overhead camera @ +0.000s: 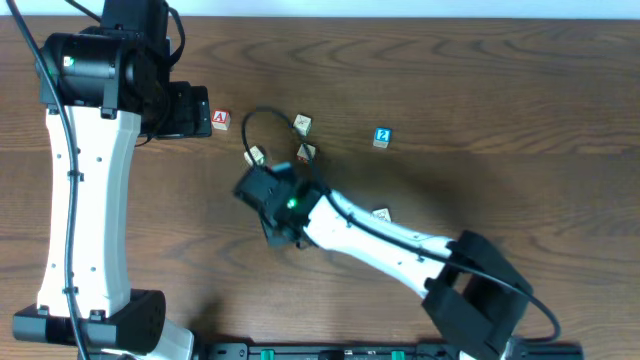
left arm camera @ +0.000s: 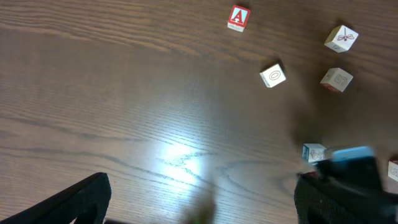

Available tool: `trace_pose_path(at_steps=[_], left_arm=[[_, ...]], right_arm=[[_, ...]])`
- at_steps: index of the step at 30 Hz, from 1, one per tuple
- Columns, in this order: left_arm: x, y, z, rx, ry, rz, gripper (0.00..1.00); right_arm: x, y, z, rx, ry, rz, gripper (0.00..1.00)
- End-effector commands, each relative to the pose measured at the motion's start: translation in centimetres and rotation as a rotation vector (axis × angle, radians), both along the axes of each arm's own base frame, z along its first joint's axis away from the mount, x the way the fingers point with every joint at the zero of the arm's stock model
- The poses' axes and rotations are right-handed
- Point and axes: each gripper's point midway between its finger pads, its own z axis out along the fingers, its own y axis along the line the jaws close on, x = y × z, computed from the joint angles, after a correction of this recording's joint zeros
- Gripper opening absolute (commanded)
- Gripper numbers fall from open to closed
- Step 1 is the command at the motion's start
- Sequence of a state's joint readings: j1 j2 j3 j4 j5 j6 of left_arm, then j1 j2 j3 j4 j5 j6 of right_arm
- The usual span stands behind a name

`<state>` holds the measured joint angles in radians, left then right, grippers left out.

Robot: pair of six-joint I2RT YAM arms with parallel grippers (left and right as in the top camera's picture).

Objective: Spell out Ai2
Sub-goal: 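Grasp the red 'I' block with the right gripper and lift, then carry the 'I' block toward the center and lower it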

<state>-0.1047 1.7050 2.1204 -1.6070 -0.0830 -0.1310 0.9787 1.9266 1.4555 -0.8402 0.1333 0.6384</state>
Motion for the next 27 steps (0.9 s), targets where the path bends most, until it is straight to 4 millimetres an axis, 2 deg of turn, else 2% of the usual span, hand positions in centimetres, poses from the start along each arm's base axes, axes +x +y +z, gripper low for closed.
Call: trace_pose_path(at_steps=[1,5,7,11,16,20,23,27], left_arm=[[-0.3,0.5,0.1,0.013,0.009,0.015,0.95],[-0.4,0.5,0.1,0.013,0.011,0.015,0.95],[-0.4,0.5,0.1,0.013,0.011,0.014,0.95],[-0.4,0.5,0.1,0.013,0.011,0.014,0.95],[-0.7,0.5,0.0,0.014,0.025,0.014,0.95],[-0.9,0.5,-0.1,0.015,0.035,0.014,0.95],[-0.8,0.5,-0.1,0.015,0.031,0.014,0.95],[-0.7,0.5,0.0,0.018,0.025,0.01,0.95]], right_arm=[[3.6,-0.6,3.0,-0.04,-0.122,-0.003,0.28],[6.5,-2.5,5.6,-0.071,-0.169,-0.04,0.31],[7.7,-3.9,6.2,-0.078,-0.166,-0.082,0.27],[10.3,-7.3,6.5,-0.083,-0.152,-0.178,0.26],[11.7,-9.5,6.1,-0.025,-0.083,-0.269,0.24],[12.3,-10.4,5.9,0.004,-0.062,-0.34,0.24],[12.4,-10.0,5.4,0.02,-0.05,-0.347,0.27],[12.4,-9.0,3.2,0.029,-0.007,-0.371,0.27]])
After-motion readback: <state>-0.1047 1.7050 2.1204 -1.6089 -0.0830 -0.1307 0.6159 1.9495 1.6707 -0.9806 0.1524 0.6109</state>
